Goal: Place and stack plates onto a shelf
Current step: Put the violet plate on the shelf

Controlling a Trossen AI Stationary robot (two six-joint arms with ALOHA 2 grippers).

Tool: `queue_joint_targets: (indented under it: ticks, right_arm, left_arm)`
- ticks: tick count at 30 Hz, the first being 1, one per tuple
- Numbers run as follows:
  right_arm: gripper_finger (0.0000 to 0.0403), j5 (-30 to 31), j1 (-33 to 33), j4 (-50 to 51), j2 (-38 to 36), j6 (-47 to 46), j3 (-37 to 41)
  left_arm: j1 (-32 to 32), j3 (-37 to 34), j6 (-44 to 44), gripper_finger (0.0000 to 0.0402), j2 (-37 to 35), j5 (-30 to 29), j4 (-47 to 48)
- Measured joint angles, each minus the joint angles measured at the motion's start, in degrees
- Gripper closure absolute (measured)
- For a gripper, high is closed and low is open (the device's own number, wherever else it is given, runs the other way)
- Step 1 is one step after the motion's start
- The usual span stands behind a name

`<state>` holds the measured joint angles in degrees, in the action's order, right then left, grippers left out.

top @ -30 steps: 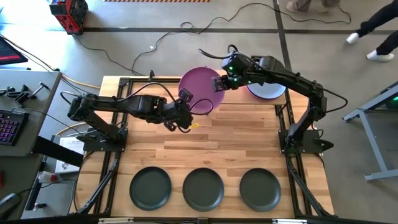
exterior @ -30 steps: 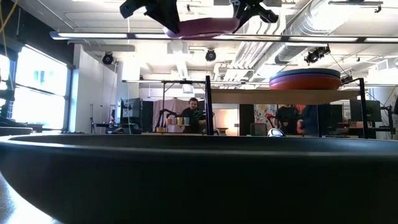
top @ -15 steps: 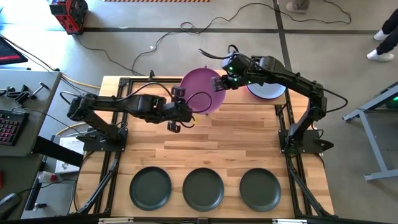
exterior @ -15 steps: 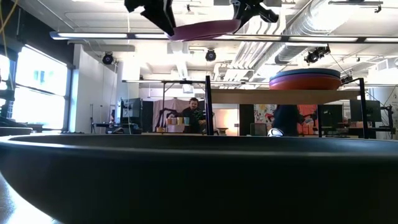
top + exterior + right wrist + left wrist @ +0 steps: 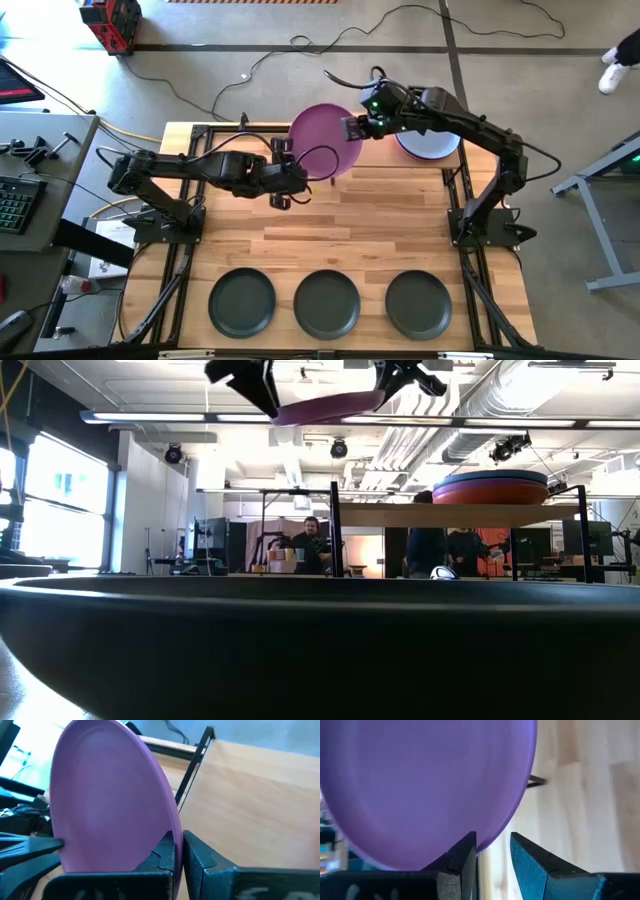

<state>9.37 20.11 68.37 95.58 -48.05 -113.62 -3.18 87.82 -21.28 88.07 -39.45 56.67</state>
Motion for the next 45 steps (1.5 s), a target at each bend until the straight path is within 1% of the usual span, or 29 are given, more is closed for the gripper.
queue_joint_targets:
  ticks: [3, 7, 12, 15, 17, 21, 23, 27, 31, 34, 36, 40, 45]
  right_arm:
    - [0.0403, 1.1, 0.1, 0.0, -0.1, -0.2, 0.0]
    - [0.0402, 2.7, -0.1, 0.0, 0.4, -0.6, 0.0]
    - [0.0402, 4.3, 0.2, 0.0, 0.5, 0.0, 0.0]
    - [0.0402, 3.7, 1.7, 0.7, 0.6, 1.0, 0.0]
    - [0.0402, 3.7, 3.0, 1.2, 0.6, 2.0, 0.0]
    - [0.0402, 3.7, 5.7, 0.9, 0.6, 4.7, 0.1]
    - [0.0402, 3.6, 7.2, 1.1, 0.7, 6.1, 0.1]
    - [0.0403, 1.7, 10.6, 1.1, 0.7, 9.6, 0.1]
    - [0.0403, 0.0, 14.2, 1.3, 0.6, 13.6, 0.1]
    - [0.0403, -2.5, 16.7, 1.4, 0.1, 16.4, 0.1]
    - [0.0403, -3.7, 17.7, 2.6, -0.2, 17.9, 0.1]
    - [0.0403, -3.5, 18.8, 6.4, -0.3, 20.0, 0.1]
    - [0.0403, -3.4, 19.1, 7.4, -0.4, 21.4, 0.1]
  left_arm:
    - [0.0, -0.1, -2.3, 0.0295, 0.0, -2.9, -5.3]
    - [0.0, -0.1, -6.7, 0.0295, 0.0, -3.0, -11.0]
    - [0.0, -0.1, -10.3, 0.0295, 0.0, -3.1, -12.9]
    - [0.0, -0.1, -10.2, 0.0296, 0.0, -3.6, -13.4]
    - [0.0, -0.1, -9.9, 0.0296, 0.0, -5.2, -13.4]
    - [0.0, -0.1, -9.9, 0.0296, 0.0, -10.2, -13.4]
    - [0.1, -0.1, -9.9, 0.0296, 0.0, -11.4, -13.4]
    - [0.2, -0.1, -9.8, 0.0296, 0.0, -15.5, -13.4]
    - [0.6, -0.1, -8.7, 0.0296, 0.0, -21.0, -13.3]
    - [1.7, -0.1, -6.7, 0.0296, -0.1, -22.7, -12.7]
    - [2.8, -0.1, -4.7, 0.0296, -1.0, -22.7, -10.5]
    - [5.2, -0.1, 0.9, 0.0296, -2.5, -22.3, -5.7]
    - [8.4, -0.1, 6.9, 0.0296, -5.1, -19.0, -2.3]
